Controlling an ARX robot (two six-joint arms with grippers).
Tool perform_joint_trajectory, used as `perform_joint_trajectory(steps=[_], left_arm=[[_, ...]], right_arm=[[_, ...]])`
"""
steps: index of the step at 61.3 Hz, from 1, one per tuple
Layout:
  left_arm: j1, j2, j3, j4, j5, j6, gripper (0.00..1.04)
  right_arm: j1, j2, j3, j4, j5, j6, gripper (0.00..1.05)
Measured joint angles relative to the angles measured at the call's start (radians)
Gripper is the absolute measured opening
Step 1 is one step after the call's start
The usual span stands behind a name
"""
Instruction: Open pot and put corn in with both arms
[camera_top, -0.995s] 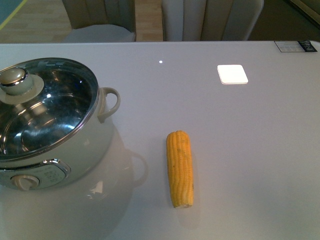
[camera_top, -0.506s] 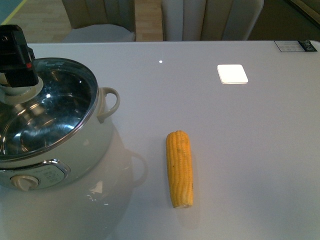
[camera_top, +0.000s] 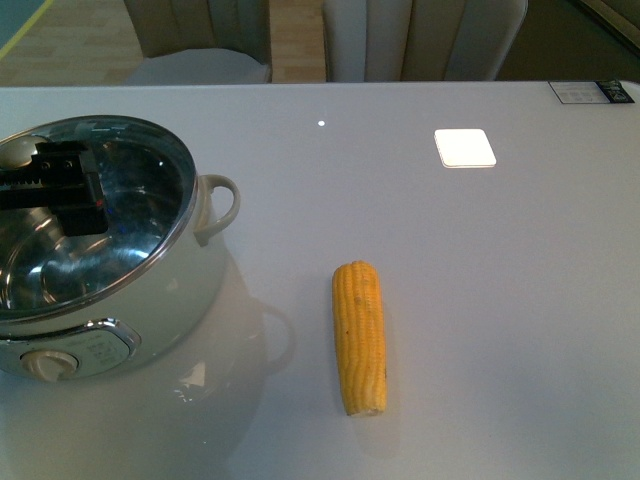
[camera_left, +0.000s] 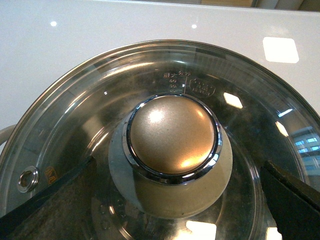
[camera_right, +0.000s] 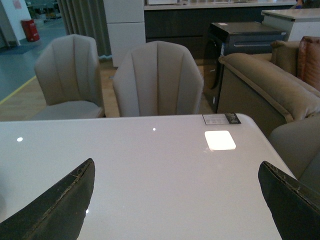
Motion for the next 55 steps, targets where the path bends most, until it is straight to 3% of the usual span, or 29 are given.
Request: perform_joint_trajectory(steps=[32,46,55], left_arm=[[-0.011,0.023,0.017,0.009,-0.005,-0.001,0.96],[-0.008,0.023,0.024,0.009,-0.006,0.005,0.81],[-0.007,0.023,0.026,0.008,-0.013,0.006,0.62]], right_arm=[[0.0,0.0,0.0,0.0,0.0,0.0,0.96],[0.0,0.0,0.0,0.0,0.0,0.0,0.96],[0.0,0.0,0.0,0.0,0.0,0.0,0.96]])
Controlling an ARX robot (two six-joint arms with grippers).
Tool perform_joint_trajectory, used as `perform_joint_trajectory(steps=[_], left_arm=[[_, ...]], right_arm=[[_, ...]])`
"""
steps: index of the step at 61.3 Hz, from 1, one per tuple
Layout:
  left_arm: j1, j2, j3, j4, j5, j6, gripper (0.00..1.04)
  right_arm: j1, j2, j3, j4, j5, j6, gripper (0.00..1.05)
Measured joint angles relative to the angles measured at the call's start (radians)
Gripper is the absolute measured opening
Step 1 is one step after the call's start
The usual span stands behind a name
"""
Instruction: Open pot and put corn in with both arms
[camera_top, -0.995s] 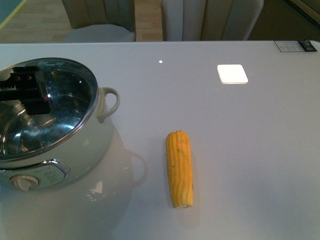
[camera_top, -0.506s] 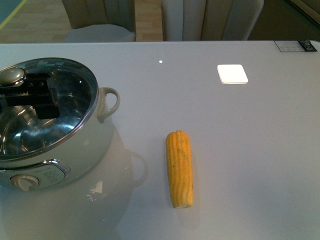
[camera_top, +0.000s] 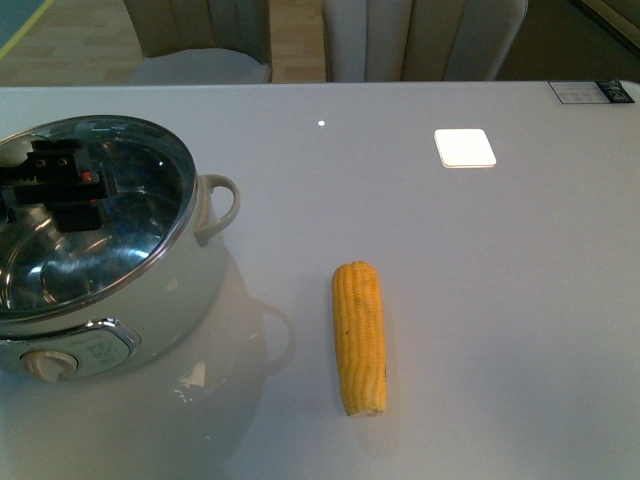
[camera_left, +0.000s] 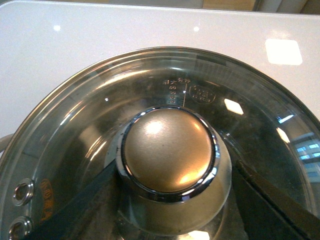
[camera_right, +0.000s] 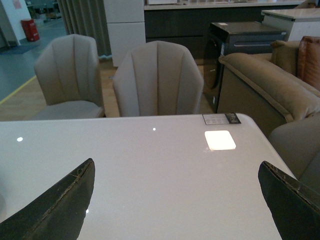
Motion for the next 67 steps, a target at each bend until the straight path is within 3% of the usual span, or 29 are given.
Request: perform_joint_trajectory(steps=[7,14,36,67], left_arm=[[0.002,0.0,0.002,-0.003,-0.012,0.001,0.46],[0.002,0.0,0.002,-0.003,-0.013,0.002,0.41],[0.002,-0.021,0.002,-0.019,-0.011,0.009,0.4],[0.027,-0.287,0.038,-0.208,0.04,0.046,0.39]], right_arm=[[0.0,0.0,0.0,0.0,0.0,0.0,0.96],[0.0,0.0,0.0,0.0,0.0,0.0,0.96],[0.0,0.0,0.0,0.0,0.0,0.0,0.96],[0.0,0.0,0.0,0.0,0.0,0.0,0.96]])
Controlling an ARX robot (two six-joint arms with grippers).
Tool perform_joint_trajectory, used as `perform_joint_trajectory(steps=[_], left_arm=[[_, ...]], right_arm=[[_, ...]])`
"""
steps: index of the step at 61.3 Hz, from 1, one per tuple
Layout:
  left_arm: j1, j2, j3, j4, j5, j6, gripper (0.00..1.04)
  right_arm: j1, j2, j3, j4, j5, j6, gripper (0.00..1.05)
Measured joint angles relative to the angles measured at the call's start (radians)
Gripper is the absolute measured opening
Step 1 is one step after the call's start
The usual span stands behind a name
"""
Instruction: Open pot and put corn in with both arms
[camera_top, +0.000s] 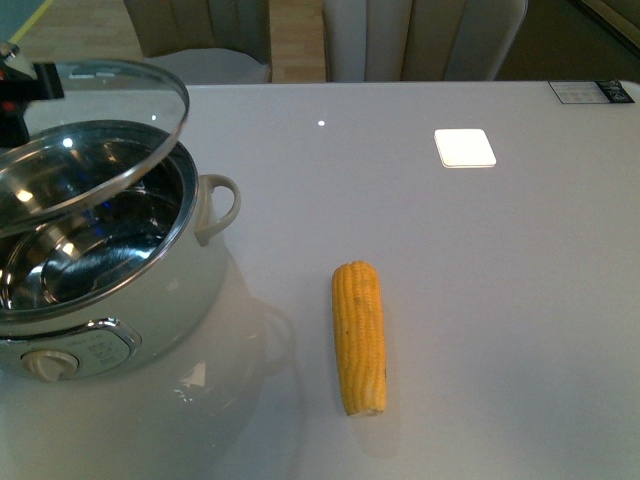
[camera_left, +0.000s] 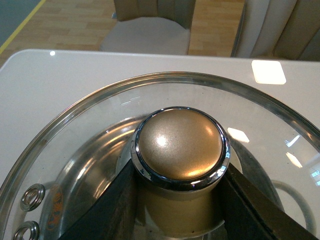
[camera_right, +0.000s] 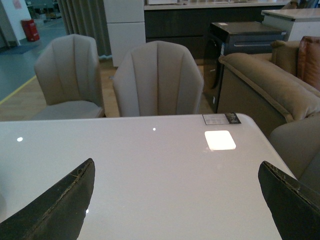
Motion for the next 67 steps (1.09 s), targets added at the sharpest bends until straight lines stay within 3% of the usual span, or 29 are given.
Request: perform_joint_trajectory(steps=[7,17,27,44,54,67], left_arm=[[0.059,-0.045,0.003,-0.007,0.029,0.008,0.39],[0.241,-0.078,-0.007,0.02,0.12,0.054,0.39],[0.496,-0.047,-0.067,0.13,0.248,0.142,0.39],[0.78,0.216,-0.087,0.385,0.346,0.255,0.39],[0.847,0.414,-0.083,0.556,0.359,0.277,0.39],[0.831,0.638,-0.035,0.7,0.364,0.272,0.39]], right_arm=[[0.0,0.0,0.0,0.0,0.0,0.0,0.96],[0.0,0.0,0.0,0.0,0.0,0.0,0.96],[0.0,0.0,0.0,0.0,0.0,0.0,0.96],[0.0,0.0,0.0,0.0,0.0,0.0,0.96],[0.0,0.0,0.0,0.0,0.0,0.0,0.96],[0.0,0.0,0.0,0.0,0.0,0.0,0.96]])
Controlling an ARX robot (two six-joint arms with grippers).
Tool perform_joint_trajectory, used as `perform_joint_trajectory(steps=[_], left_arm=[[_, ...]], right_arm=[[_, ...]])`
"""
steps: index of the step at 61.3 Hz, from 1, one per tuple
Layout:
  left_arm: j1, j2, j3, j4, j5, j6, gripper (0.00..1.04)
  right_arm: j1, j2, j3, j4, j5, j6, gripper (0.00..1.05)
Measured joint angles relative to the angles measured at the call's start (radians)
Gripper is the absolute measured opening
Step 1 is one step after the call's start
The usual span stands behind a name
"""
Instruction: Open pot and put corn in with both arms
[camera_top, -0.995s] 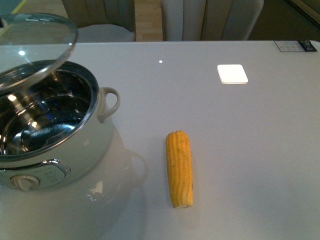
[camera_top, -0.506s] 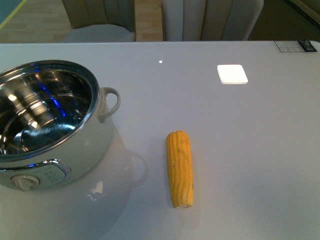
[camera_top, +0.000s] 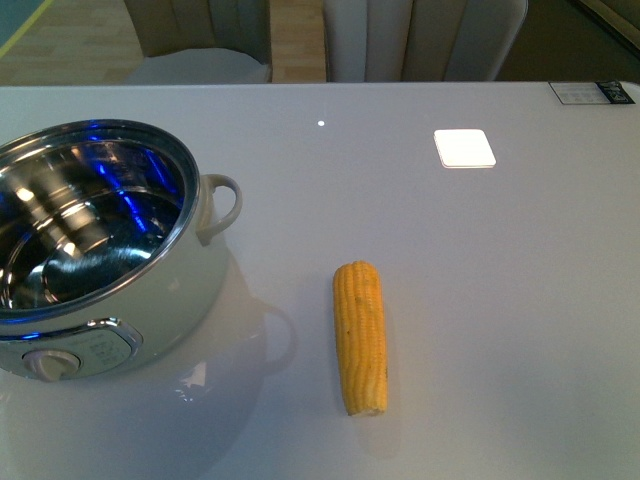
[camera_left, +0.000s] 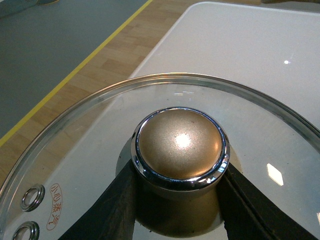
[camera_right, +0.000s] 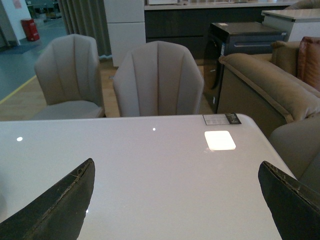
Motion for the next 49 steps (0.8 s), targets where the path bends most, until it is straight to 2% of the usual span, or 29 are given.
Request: perform_joint_trajectory(steps=[43,47,49], left_arm=[[-0.035,0.314,0.155,0.039,-0.001,-0.004,0.39],[-0.036,0.34,0.179,0.039,0.01,-0.008,0.37],[-0.037,0.352,0.192,0.04,0.01,-0.008,0.32]], right_arm=[[0.0,0.0,0.0,0.0,0.0,0.0,0.96],[0.0,0.0,0.0,0.0,0.0,0.0,0.96],[0.0,0.0,0.0,0.0,0.0,0.0,0.96]])
